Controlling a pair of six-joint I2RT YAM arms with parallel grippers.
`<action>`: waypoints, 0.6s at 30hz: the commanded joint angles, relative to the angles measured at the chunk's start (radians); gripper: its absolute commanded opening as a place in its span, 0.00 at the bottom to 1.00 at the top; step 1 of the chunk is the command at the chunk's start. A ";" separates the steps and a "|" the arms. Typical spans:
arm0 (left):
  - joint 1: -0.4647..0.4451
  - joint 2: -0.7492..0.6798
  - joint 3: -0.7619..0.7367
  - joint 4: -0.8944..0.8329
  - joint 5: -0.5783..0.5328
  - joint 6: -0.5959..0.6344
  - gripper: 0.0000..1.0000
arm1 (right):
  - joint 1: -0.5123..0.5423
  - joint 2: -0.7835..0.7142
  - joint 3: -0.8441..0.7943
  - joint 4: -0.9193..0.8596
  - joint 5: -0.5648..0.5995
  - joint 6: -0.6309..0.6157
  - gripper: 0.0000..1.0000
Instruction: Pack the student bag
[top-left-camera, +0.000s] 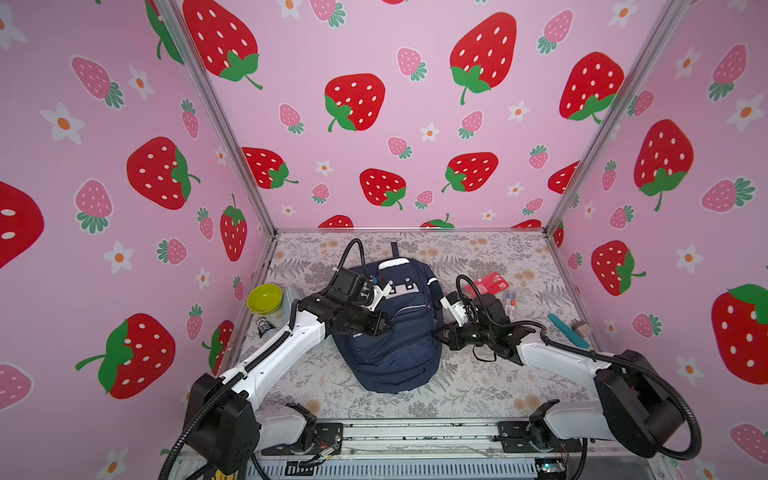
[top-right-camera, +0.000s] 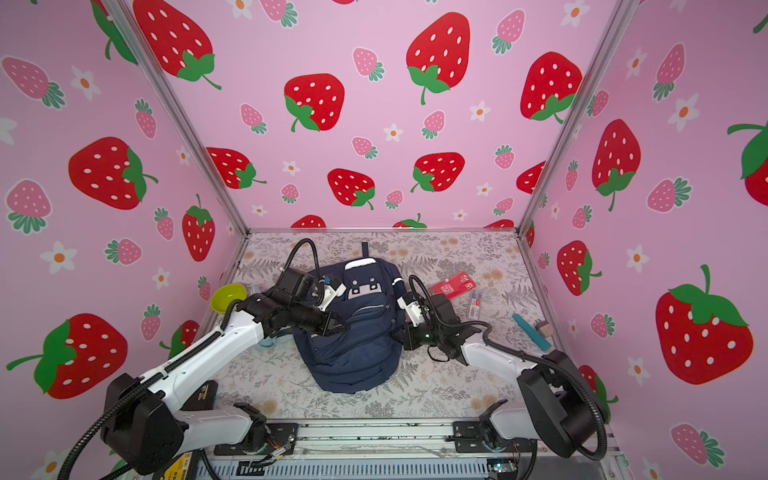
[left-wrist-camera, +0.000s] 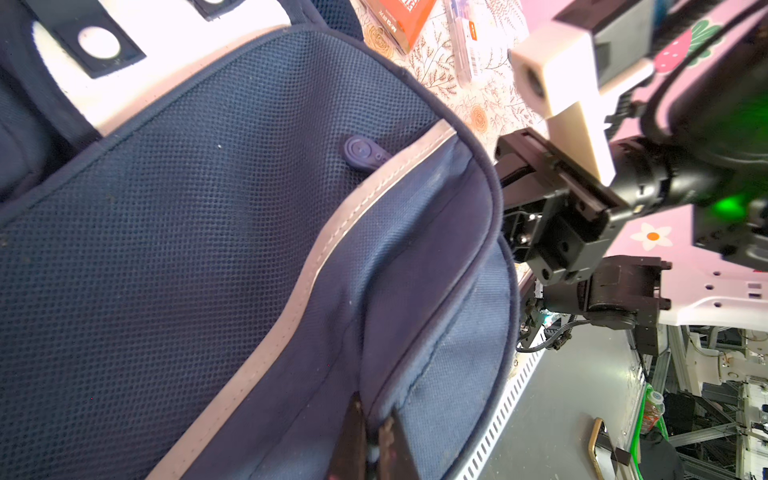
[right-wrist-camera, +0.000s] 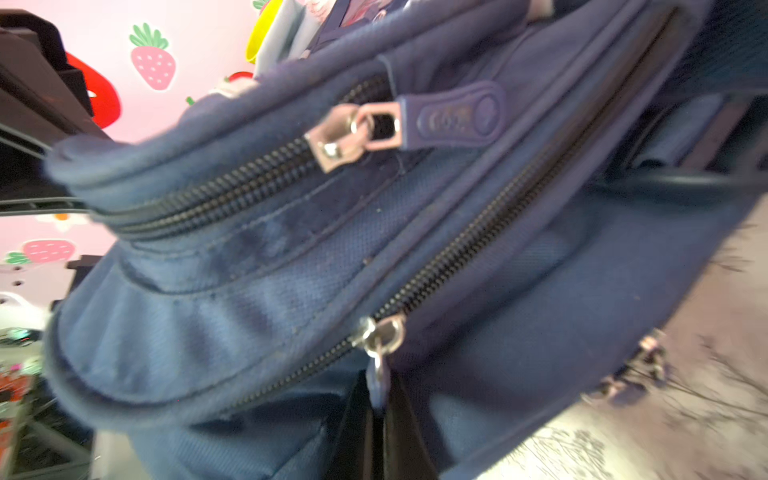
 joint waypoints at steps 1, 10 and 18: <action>0.008 0.000 0.033 0.058 -0.019 -0.001 0.00 | 0.018 -0.080 -0.010 -0.108 0.097 -0.027 0.00; 0.006 0.006 0.022 0.086 -0.079 -0.048 0.00 | 0.149 -0.229 0.001 -0.229 0.240 0.015 0.00; -0.007 0.027 0.020 0.104 -0.156 -0.095 0.00 | 0.400 -0.217 0.090 -0.300 0.390 0.064 0.00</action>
